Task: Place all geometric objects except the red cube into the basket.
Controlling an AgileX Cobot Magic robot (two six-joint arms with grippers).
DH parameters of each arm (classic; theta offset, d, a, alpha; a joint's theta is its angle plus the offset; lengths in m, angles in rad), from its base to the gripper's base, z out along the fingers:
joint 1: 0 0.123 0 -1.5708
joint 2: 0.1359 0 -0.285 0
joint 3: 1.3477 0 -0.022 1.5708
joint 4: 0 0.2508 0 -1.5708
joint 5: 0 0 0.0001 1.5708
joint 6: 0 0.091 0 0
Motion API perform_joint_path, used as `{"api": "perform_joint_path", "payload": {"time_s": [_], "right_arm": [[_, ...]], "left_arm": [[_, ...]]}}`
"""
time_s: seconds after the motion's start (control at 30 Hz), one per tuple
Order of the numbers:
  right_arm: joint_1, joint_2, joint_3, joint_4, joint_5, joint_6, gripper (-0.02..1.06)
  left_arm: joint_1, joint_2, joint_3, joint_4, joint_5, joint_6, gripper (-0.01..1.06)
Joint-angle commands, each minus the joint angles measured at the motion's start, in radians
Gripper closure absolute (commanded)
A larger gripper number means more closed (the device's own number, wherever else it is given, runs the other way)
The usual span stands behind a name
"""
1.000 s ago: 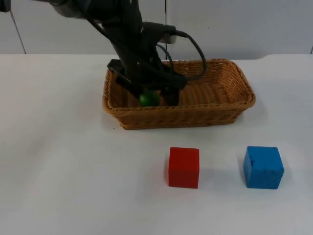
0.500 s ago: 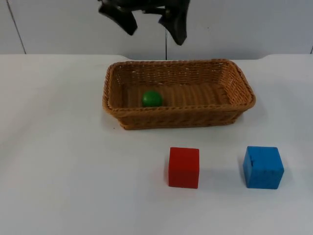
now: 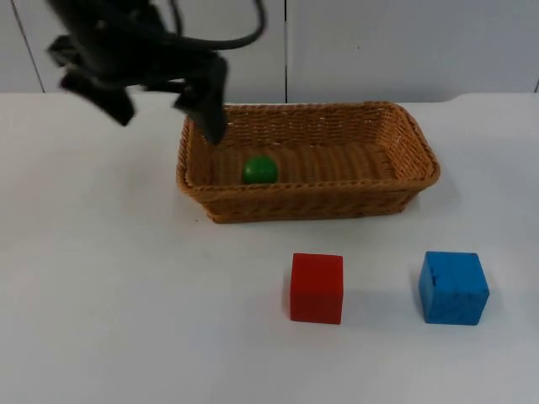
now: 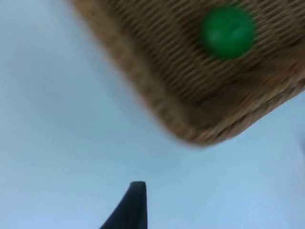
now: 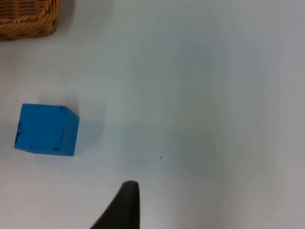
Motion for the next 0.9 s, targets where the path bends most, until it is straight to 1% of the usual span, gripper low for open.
{"api": "perform_joint_path", "payload": {"time_s": [0.0, 0.1, 0.13, 0.27, 0.3, 0.37, 0.43, 0.47, 0.53, 0.63, 0.87], "right_arm": [[-0.008, 0.001, -0.005, -0.007, 0.007, 0.002, -0.01], [-0.008, 0.001, -0.005, -0.007, 0.007, 0.002, -0.01], [-0.008, 0.001, -0.005, -0.007, 0.007, 0.002, -0.01], [-0.008, 0.001, -0.005, -0.007, 0.007, 0.002, -0.01], [-0.008, 0.001, -0.005, -0.007, 0.007, 0.002, -0.01], [-0.008, 0.001, -0.005, -0.002, 0.009, 0.002, -0.01], [-0.008, 0.001, -0.005, -0.002, 0.011, 0.002, -0.01], [-0.008, 0.001, -0.005, -0.002, 0.011, 0.002, -0.01], [-0.008, 0.001, -0.005, 0.008, 0.011, 0.002, -0.01], [-0.006, 0.001, -0.005, 0.006, 0.016, 0.002, -0.01], [-0.006, 0.001, -0.005, 0.006, 0.033, -0.003, -0.01]], "left_arm": [[0.043, -0.074, 0.092, -0.009, -0.040, -0.020, 0.00], [0.117, -0.172, 0.213, -0.020, -0.053, -0.022, 0.00], [0.117, -0.172, 0.213, -0.020, -0.053, -0.022, 0.00], [0.196, -0.311, 0.375, -0.025, -0.092, -0.030, 0.00], [0.196, -0.311, 0.375, -0.025, -0.092, -0.030, 0.00], [0.227, -0.403, 0.471, -0.025, -0.108, -0.032, 0.00], [0.237, -0.468, 0.541, -0.025, -0.108, -0.056, 0.00], [0.237, -0.468, 0.541, -0.025, -0.108, -0.056, 0.00], [0.237, -0.535, 0.592, -0.029, -0.103, -0.060, 0.00], [0.237, -0.621, 0.639, -0.029, -0.065, -0.060, 0.00], [0.237, -0.744, 0.679, -0.019, -0.027, -0.060, 0.00]]}}
